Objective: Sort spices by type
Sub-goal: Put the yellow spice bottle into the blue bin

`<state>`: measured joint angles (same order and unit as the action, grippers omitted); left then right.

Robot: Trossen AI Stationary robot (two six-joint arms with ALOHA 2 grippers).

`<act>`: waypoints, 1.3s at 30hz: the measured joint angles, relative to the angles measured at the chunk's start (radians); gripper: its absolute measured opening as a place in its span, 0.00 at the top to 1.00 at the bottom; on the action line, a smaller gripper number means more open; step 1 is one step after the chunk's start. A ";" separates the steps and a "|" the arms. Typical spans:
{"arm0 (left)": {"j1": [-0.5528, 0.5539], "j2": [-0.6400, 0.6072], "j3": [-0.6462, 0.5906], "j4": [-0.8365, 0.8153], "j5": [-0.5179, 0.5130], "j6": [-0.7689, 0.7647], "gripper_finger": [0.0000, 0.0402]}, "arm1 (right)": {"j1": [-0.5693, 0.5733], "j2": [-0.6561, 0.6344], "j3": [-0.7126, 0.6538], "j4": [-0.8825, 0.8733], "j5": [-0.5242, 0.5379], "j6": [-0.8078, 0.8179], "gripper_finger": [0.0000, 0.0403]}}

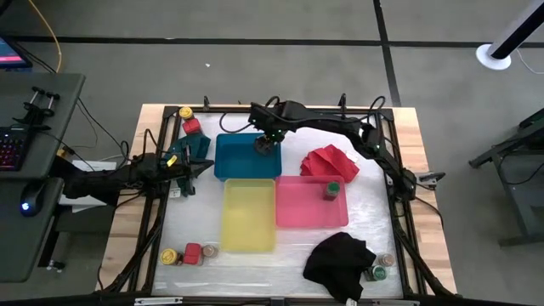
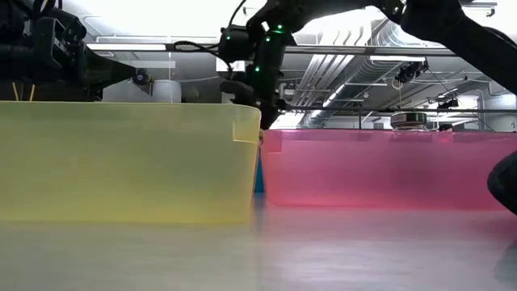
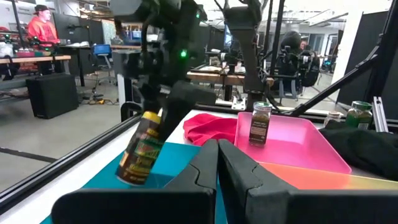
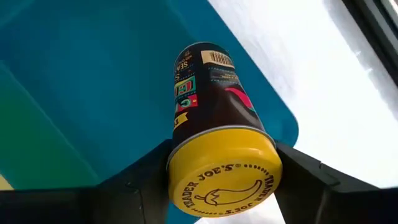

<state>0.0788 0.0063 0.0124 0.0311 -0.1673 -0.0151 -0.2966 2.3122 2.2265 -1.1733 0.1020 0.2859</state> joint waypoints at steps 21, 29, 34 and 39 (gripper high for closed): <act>0.000 0.000 0.000 0.000 0.000 0.000 1.00 | -0.016 0.009 0.018 -0.345 0.106 -0.070 0.46; 0.000 0.000 0.000 0.000 0.000 0.000 1.00 | -0.016 0.008 0.018 -0.371 0.082 -0.059 0.46; 0.000 0.000 0.000 0.000 0.000 0.000 1.00 | -0.019 0.008 0.018 -0.356 0.082 -0.057 0.45; 0.000 0.000 0.000 0.000 0.000 0.000 1.00 | -0.019 0.007 0.018 -0.356 0.082 -0.059 0.30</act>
<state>0.0790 0.0063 0.0124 0.0311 -0.1673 -0.0149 -0.3153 2.3192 2.2444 -1.5295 0.1841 0.2272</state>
